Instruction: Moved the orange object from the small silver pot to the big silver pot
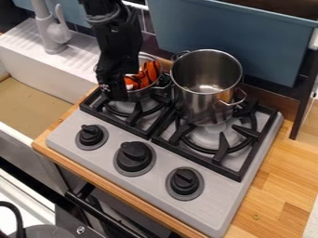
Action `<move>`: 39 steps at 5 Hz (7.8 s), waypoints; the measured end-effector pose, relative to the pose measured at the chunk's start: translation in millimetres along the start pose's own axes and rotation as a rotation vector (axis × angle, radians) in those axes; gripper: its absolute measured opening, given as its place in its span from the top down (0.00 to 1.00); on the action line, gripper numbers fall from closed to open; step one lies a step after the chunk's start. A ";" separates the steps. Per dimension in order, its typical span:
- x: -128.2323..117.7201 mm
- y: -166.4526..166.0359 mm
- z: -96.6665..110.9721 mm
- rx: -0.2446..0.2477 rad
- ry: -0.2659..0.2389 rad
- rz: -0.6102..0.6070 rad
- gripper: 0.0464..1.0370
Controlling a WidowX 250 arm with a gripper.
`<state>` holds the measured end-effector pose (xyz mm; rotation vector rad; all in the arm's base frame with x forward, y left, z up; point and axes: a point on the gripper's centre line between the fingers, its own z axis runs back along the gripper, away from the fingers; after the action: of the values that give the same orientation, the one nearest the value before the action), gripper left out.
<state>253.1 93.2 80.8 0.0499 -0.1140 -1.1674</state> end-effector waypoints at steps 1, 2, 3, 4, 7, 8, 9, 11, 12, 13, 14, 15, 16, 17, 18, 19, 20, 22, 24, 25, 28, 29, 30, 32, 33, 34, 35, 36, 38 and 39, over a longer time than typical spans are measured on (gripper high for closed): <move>0.4 -2.8 -6.2 -0.026 -0.005 0.007 0.04; 4.1 6.8 2.4 -0.010 -0.049 0.062 0.04; 2.2 28.3 22.3 0.007 -0.087 0.137 0.04; -5.6 44.5 36.8 0.054 -0.096 0.251 0.04; -19.9 58.9 -7.0 -0.072 -0.015 0.551 0.04; -19.0 53.5 -13.2 -0.092 -0.017 0.571 0.04; -16.0 53.9 -22.1 -0.101 -0.023 0.634 0.04; -14.5 48.9 -32.5 -0.123 -0.024 0.682 0.04; -13.3 50.3 -40.3 -0.131 0.001 0.702 0.04; -10.0 57.4 -37.1 -0.134 0.004 0.714 0.05; -9.5 64.2 -43.8 -0.134 0.006 0.746 0.13; -8.3 65.5 -43.9 -0.153 0.014 0.736 0.43; -10.4 64.4 -43.5 -0.173 0.041 0.712 0.65; -11.4 64.7 -42.5 -0.172 0.051 0.713 0.74; -10.3 66.9 -43.6 -0.149 0.060 0.701 0.78; -9.2 66.1 -30.8 -0.141 0.052 0.694 0.79; -9.4 64.3 -9.8 -0.150 0.003 0.717 0.79; 2.6 73.9 43.7 -0.162 -0.045 0.736 0.79; 50.8 78.6 77.8 -0.169 -0.090 0.740 0.79; 86.0 54.8 53.9 -0.152 -0.050 0.667 0.79; 124.6 22.9 6.9 -0.083 -0.037 0.615 0.79; 126.7 24.2 -4.8 -0.088 -0.023 0.633 0.79; 127.3 26.7 -15.6 -0.071 -0.002 0.645 0.79; 122.9 19.2 -26.4 -0.062 0.018 0.627 0.79; 116.5 15.7 -28.4 -0.093 0.048 0.615 0.73; 113.2 16.5 -21.8 -0.136 0.056 0.603 0.45; 107.6 16.2 -17.0 -0.179 0.047 0.590 0.16; 98.5 17.4 -13.0 -0.193 0.043 0.578 0.04; 87.2 34.3 26.2 -0.064 -0.015 0.585 0.04; 76.6 40.7 33.9 -0.044 -0.013 0.599 0.04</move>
<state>316.1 39.5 123.4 -0.0298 -0.1049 -0.5716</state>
